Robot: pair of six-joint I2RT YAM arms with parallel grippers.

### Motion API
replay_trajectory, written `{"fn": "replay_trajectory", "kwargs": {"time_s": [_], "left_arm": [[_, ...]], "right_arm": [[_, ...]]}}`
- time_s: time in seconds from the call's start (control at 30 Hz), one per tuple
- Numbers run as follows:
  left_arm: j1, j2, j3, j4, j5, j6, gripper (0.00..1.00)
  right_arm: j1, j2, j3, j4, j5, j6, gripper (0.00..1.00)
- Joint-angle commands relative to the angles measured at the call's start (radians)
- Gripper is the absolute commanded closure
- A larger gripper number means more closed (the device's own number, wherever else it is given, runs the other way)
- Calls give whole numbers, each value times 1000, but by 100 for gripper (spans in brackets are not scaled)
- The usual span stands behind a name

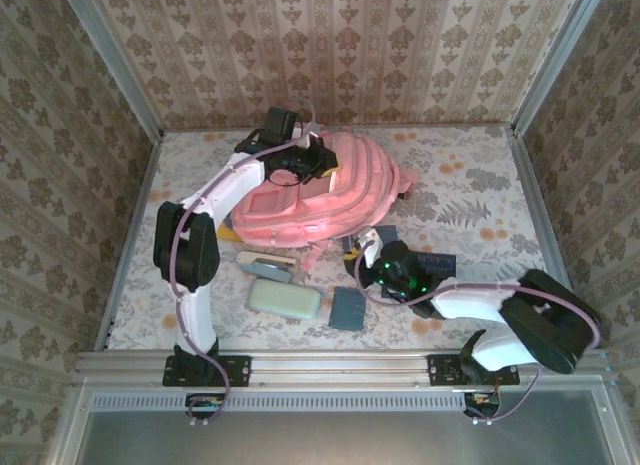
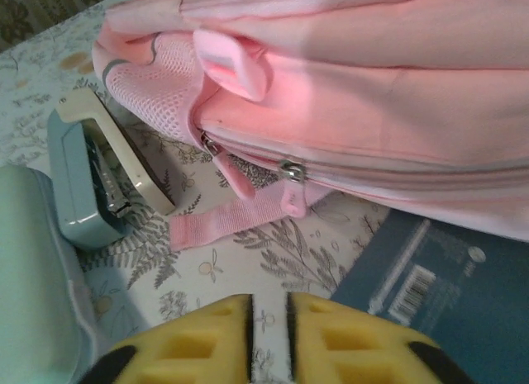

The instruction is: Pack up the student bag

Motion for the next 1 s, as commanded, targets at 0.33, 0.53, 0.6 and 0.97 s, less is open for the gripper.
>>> {"fn": "replay_trajectory", "kwargs": {"time_s": [0.33,0.53,0.6,0.97], "left_arm": [[9,-135,-40,93,33,-71,100],[10,-138,-68,114,32,-84,100],[9,-136,-74,123,33,-91,100],[19,-135,-87,138,23,-114,100]], "right_arm": [[17,350,71,428,158,3,63],[18,391,97,436,139,15,59],[18,402,104,440,142,23,58],[22,488,143,471,151,89,58]]}}
